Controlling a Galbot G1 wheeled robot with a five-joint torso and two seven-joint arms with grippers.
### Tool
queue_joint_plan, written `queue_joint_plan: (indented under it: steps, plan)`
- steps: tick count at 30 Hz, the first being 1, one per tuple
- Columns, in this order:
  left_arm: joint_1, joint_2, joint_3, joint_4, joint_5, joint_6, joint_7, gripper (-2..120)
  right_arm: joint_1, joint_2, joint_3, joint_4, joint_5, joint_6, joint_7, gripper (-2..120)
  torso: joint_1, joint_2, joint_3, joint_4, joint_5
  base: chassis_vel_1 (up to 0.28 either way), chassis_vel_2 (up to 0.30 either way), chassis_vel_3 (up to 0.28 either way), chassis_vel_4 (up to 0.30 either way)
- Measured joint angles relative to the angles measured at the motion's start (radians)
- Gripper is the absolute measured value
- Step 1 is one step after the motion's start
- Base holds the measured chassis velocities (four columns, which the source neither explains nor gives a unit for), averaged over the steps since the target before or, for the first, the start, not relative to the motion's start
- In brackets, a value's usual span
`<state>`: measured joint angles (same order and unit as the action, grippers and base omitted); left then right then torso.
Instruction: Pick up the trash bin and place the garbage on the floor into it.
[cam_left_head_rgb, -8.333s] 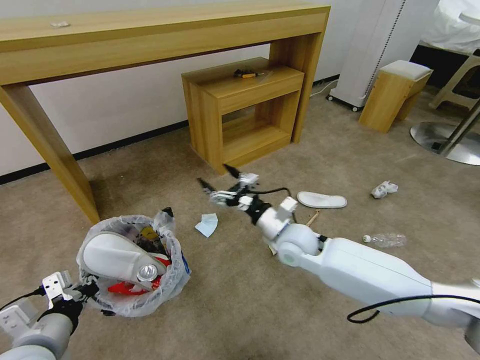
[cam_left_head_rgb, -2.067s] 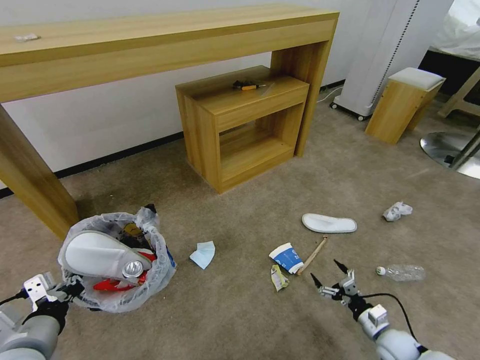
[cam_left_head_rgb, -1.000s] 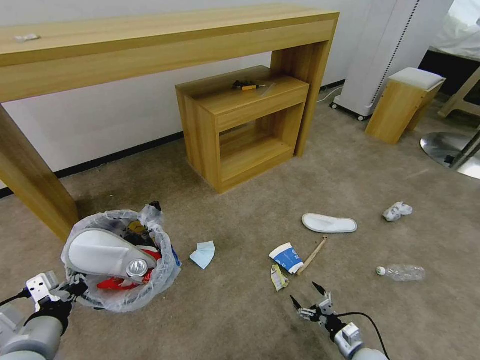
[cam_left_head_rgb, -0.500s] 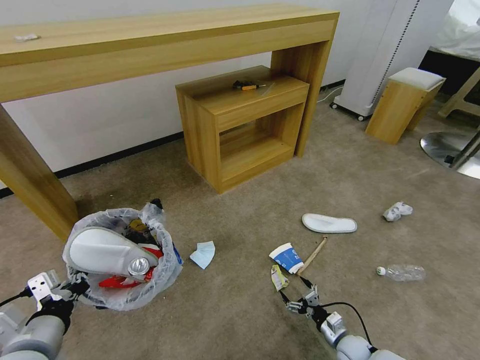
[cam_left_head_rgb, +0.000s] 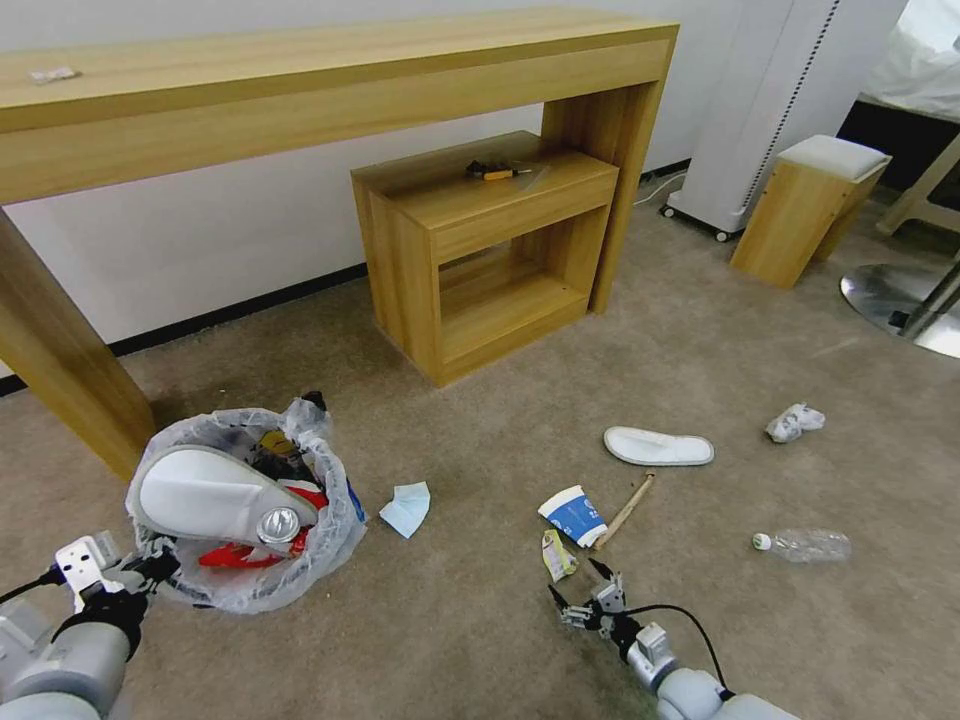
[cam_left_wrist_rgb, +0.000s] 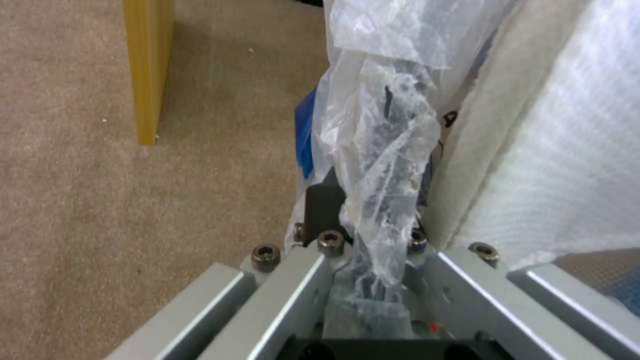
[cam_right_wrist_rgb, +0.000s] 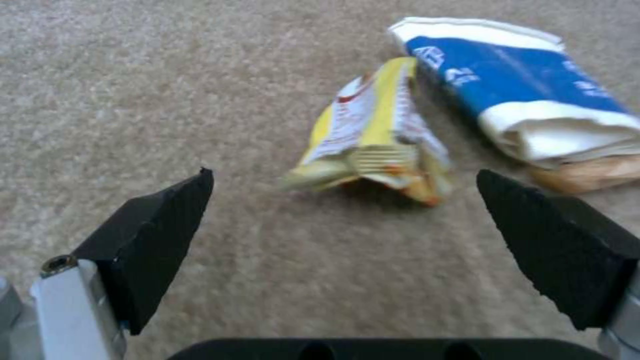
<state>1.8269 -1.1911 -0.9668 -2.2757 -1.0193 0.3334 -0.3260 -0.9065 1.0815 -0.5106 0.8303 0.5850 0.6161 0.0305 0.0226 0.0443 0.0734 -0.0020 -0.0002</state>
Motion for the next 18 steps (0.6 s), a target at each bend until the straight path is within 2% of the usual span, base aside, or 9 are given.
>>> queue_joint_plan:
  steps: [11, 14, 18]
  plan:
    - [0.013, -0.001, -0.003, -0.014, 0.000, 0.000, 0.000, 0, 0.027, 0.086, -0.007, -0.055, -0.001, -0.001, -0.002, 100, 0.000, 0.000, 0.000, 0.0000, 0.0001, 0.000, 0.000, 0.000, 0.000]
    - [0.015, -0.007, -0.001, -0.013, 0.002, -0.001, 0.002, 0, 0.039, 0.130, 0.001, -0.094, -0.001, 0.001, -0.006, 100, 0.000, 0.000, 0.000, 0.0001, 0.0000, 0.000, 0.000, 0.000, 0.000]
    - [0.013, -0.007, 0.002, -0.009, 0.003, -0.002, 0.003, 0, 0.046, 0.145, 0.016, -0.114, -0.001, 0.001, -0.010, 100, 0.000, 0.000, 0.000, 0.0001, 0.0001, 0.000, 0.000, 0.000, 0.000]
